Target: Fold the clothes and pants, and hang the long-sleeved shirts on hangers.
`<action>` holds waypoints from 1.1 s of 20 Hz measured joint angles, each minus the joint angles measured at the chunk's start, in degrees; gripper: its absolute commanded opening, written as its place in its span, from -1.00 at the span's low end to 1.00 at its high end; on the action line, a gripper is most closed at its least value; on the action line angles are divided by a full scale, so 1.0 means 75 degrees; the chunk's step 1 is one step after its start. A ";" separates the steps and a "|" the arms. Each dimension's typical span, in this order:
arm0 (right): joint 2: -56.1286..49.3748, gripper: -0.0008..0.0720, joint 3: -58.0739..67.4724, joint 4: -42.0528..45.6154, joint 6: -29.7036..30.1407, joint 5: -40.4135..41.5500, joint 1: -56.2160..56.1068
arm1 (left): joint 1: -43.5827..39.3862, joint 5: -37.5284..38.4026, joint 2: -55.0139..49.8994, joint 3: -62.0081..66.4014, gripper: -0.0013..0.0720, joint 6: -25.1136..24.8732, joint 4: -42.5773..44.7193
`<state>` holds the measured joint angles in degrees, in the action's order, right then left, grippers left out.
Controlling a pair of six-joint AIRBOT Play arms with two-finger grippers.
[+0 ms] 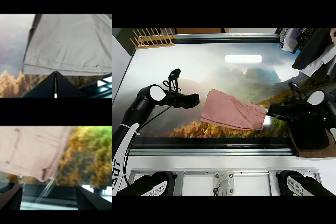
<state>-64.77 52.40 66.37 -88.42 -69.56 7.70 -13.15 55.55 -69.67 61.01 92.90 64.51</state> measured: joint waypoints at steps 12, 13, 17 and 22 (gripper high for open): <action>-0.1370 0.97 -0.2696 -0.4689 0.3302 0.2107 0.2037 | -0.1527 -0.0697 0.0175 -0.0003 -0.94 0.0003 0.0000; -0.1533 0.97 -0.2716 -0.5045 0.3552 0.2110 0.1990 | -0.1545 -0.0699 0.0175 -0.0003 -0.94 0.0003 0.0000; -0.1990 0.97 -0.2684 -0.5814 0.4095 0.2241 0.1469 | -0.1580 -0.0679 0.0175 -0.0003 -0.94 0.0017 -0.0003; -0.2282 0.76 -0.2524 -0.6566 0.4307 0.2783 0.0513 | -0.1585 -0.0615 0.0175 -0.0003 -0.94 0.0020 -0.0009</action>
<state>-81.89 33.47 17.12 -56.12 -48.69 11.55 -25.04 50.94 -68.36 60.99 93.06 64.45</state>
